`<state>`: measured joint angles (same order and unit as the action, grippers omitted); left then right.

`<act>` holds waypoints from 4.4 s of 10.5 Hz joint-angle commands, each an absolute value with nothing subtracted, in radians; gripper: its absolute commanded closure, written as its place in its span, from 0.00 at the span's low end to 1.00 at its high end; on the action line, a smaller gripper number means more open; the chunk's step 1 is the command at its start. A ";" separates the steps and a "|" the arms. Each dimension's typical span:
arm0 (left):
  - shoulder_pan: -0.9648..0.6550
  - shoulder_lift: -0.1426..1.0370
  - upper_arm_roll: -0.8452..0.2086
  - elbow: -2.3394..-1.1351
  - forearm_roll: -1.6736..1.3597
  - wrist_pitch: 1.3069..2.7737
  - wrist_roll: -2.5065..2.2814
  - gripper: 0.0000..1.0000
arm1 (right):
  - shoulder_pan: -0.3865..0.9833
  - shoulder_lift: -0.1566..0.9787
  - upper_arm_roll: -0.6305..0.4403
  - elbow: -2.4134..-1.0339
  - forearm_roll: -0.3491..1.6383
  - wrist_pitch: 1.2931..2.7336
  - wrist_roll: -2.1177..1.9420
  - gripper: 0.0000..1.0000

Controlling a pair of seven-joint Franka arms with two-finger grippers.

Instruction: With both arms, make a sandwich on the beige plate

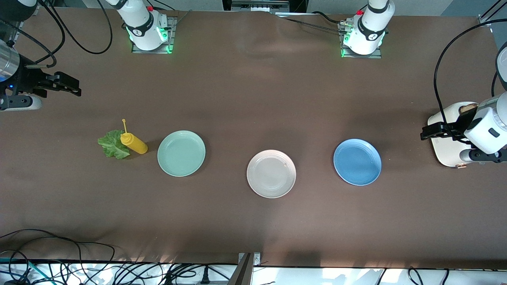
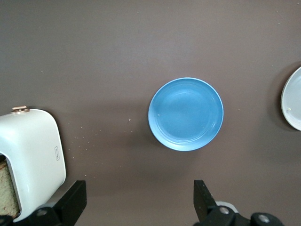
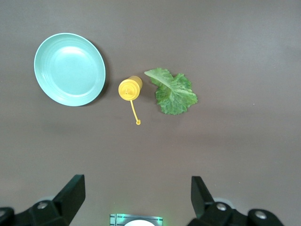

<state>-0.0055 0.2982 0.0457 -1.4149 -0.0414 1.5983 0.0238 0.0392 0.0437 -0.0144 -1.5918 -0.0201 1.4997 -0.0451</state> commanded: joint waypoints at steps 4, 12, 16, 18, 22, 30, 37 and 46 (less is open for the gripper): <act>0.002 0.296 0.038 -1.394 -0.006 1.586 0.029 0.00 | 0.035 0.048 -0.011 -1.568 -0.031 1.474 -0.052 0.00; 0.273 0.321 0.044 -1.405 0.069 1.582 0.199 0.00 | 0.035 0.048 -0.011 -1.568 -0.031 1.476 -0.052 0.00; 0.386 0.409 0.044 -1.419 0.077 1.578 0.310 0.02 | 0.035 0.048 -0.011 -1.568 -0.031 1.476 -0.052 0.00; 0.400 0.442 0.044 -1.434 0.080 1.568 0.314 0.02 | 0.035 0.048 -0.011 -1.568 -0.031 1.476 -0.052 0.00; 0.397 0.462 0.044 -1.462 0.130 1.516 0.316 0.08 | 0.035 0.048 -0.011 -1.568 -0.031 1.476 -0.051 0.00; 0.399 0.492 0.044 -1.462 0.159 1.488 0.316 0.19 | 0.037 0.048 -0.011 -1.568 -0.031 1.474 -0.052 0.00; 0.400 0.505 0.044 -1.459 0.163 1.473 0.316 0.65 | 0.034 0.048 -0.011 -1.568 -0.031 1.476 -0.052 0.00; 0.376 0.479 0.012 -1.416 0.270 1.424 0.422 1.00 | 0.035 0.048 -0.011 -1.568 -0.032 1.474 -0.052 0.00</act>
<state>0.3873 0.5039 0.0338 -1.4350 0.2311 1.4695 0.3924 0.0390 0.0437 -0.0147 -1.5907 -0.0202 1.4987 -0.0451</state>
